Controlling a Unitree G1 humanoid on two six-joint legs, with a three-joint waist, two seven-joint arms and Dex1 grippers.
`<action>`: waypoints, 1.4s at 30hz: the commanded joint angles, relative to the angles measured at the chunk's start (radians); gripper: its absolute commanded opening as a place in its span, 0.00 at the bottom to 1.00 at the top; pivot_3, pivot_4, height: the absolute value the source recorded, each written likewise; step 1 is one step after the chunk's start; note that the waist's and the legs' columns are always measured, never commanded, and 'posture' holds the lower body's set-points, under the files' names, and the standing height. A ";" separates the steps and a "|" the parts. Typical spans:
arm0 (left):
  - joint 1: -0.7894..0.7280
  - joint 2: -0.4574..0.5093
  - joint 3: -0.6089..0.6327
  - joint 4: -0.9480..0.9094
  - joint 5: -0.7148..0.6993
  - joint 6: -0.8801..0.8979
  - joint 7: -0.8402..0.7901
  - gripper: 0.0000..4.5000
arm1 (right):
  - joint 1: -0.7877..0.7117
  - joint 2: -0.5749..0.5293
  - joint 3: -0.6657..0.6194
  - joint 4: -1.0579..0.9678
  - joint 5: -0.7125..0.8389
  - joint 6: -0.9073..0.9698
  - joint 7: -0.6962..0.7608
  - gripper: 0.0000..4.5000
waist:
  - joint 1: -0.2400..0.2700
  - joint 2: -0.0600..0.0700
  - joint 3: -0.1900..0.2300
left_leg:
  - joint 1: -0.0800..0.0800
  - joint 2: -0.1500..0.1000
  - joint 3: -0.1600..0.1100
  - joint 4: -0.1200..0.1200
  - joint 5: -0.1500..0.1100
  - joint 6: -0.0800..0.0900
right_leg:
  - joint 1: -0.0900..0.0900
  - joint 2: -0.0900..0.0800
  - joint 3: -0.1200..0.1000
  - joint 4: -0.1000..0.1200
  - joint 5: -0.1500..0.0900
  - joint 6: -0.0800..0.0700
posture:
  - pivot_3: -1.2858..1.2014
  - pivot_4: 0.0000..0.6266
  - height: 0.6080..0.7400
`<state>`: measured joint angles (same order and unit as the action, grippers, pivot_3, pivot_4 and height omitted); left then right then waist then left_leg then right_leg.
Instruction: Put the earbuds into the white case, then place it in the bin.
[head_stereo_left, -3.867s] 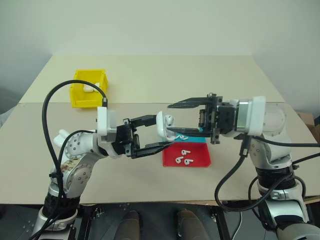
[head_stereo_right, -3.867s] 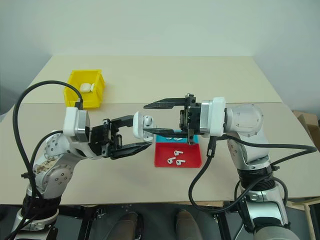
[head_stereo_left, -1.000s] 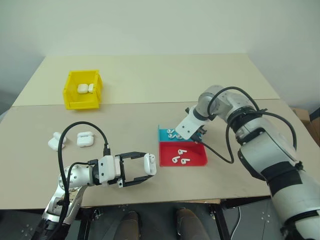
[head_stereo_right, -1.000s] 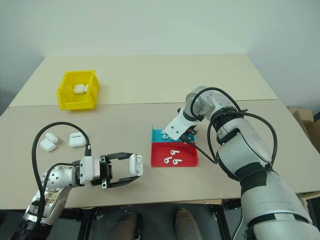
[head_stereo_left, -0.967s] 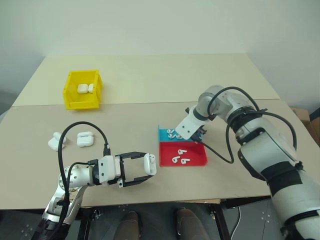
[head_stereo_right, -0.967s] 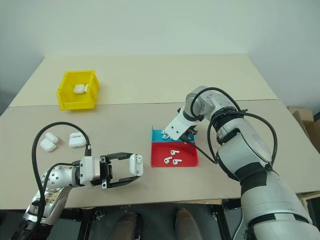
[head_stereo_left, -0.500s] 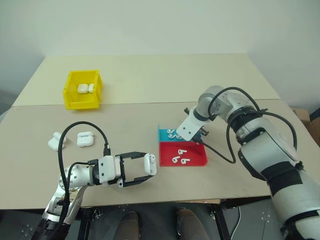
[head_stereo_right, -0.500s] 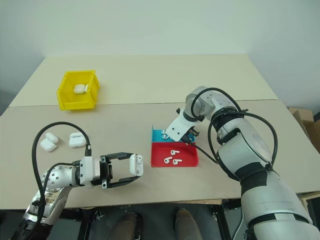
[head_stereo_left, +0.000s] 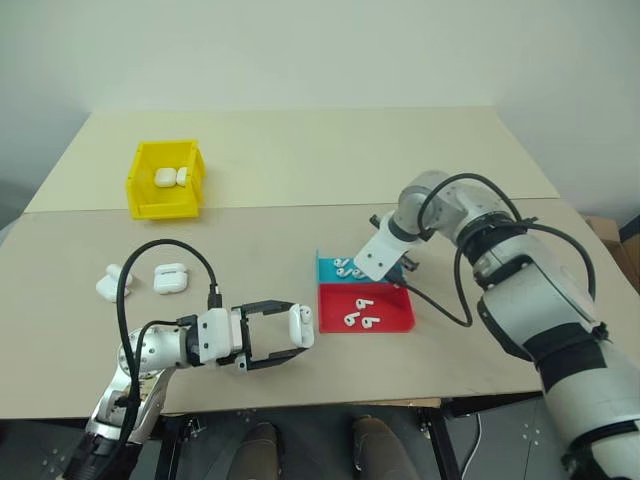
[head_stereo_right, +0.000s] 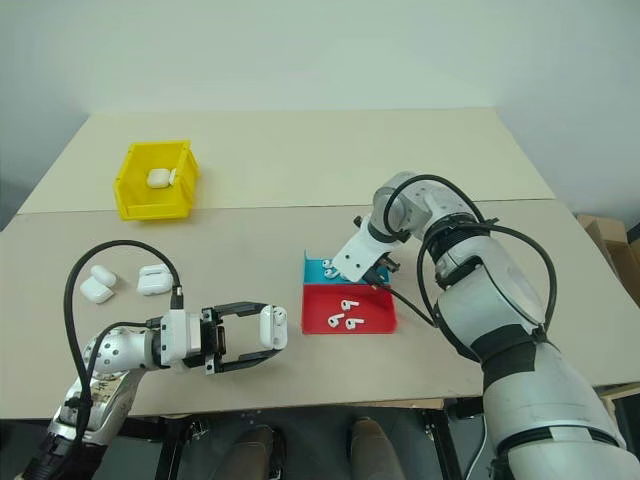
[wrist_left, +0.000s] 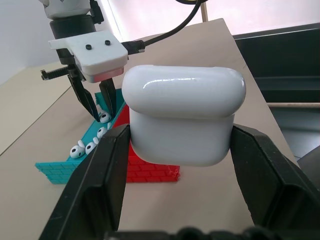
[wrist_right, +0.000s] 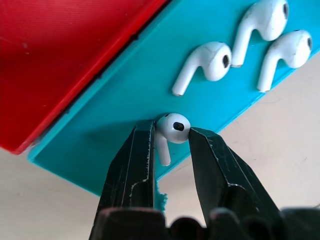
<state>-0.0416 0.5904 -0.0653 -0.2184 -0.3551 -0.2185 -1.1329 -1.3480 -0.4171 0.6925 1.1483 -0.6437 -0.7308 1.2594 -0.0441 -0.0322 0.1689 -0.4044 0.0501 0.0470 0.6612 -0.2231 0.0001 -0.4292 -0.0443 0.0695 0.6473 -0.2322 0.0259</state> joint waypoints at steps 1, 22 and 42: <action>-0.015 -0.004 -0.008 -0.005 0.000 -0.033 -0.005 0.62 | -0.005 -0.014 -0.013 -0.012 0.007 -0.001 -0.004 0.26 | 0.000 0.000 0.000 | 0.000 0.000 0.000 0.000 0.000 0.000 | 0.000 0.000 0.000 0.000 0.000 0.000 | 0.52 0.24 1.00; -0.126 -0.044 0.021 -0.015 -0.083 0.038 0.020 0.62 | 0.156 -0.205 -0.399 -0.599 0.466 0.454 0.150 0.18 | 0.017 0.000 0.000 | -0.002 0.000 -0.003 0.000 0.000 0.000 | 0.000 0.000 -0.001 -0.001 0.000 0.000 | 0.52 0.24 1.00; -0.381 -0.107 0.019 -0.202 -0.359 0.488 0.158 0.62 | 0.878 -0.130 -1.113 -1.874 1.819 1.445 -0.582 0.18 | 0.007 0.000 0.000 | 0.003 -0.001 -0.007 0.001 -0.001 0.001 | 0.007 0.002 0.000 -0.002 -0.001 0.004 | 0.52 0.24 1.00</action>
<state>-0.4038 0.4780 -0.0562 -0.3798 -0.6920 0.2655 -0.9724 -0.4710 -0.5516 -0.4327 -0.6841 1.1174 0.7286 0.7282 -0.0370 -0.0322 0.1690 -0.4022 0.0487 0.0404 0.6623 -0.2236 0.0010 -0.4219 -0.0423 0.0694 0.6455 -0.2329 0.0305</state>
